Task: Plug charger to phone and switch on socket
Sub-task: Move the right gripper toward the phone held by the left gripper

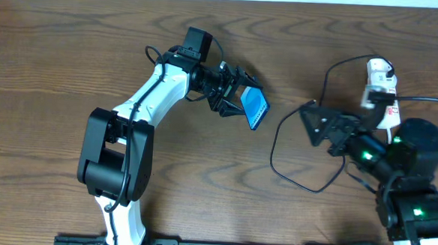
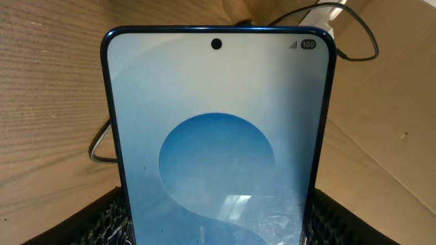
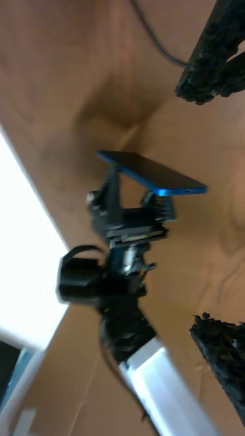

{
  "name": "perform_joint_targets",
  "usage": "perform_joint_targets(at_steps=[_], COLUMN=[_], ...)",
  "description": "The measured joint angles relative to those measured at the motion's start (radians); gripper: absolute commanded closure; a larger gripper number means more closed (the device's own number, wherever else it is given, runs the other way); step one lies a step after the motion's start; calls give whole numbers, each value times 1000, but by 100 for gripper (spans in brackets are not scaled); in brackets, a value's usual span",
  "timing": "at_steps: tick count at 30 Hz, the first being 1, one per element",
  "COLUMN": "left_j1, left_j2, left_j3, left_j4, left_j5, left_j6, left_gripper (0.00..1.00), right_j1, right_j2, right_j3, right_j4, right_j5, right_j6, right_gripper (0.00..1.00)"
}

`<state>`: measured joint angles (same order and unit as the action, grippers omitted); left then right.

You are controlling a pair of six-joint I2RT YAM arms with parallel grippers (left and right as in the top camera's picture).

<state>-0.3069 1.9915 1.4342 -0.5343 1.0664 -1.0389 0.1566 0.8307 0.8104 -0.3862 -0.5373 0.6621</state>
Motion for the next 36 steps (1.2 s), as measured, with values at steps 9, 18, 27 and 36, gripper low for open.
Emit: perform_joint_targets(at_steps=[9, 18, 27, 36], left_j1=[0, 0, 0, 0], left_j2=[0, 0, 0, 0], left_j3=[0, 0, 0, 0], left_j4=[0, 0, 0, 0], left_j5=[0, 0, 0, 0], left_j6=[0, 0, 0, 0], left_gripper=[42, 42, 42, 42], right_j1=[320, 450, 459, 462], right_j2=[96, 306, 477, 546], right_j3=[37, 176, 214, 215], right_j4=[-104, -149, -104, -81], right_j5=[348, 578, 621, 645], right_j6=[153, 246, 264, 270], right_gripper=[1, 1, 20, 24])
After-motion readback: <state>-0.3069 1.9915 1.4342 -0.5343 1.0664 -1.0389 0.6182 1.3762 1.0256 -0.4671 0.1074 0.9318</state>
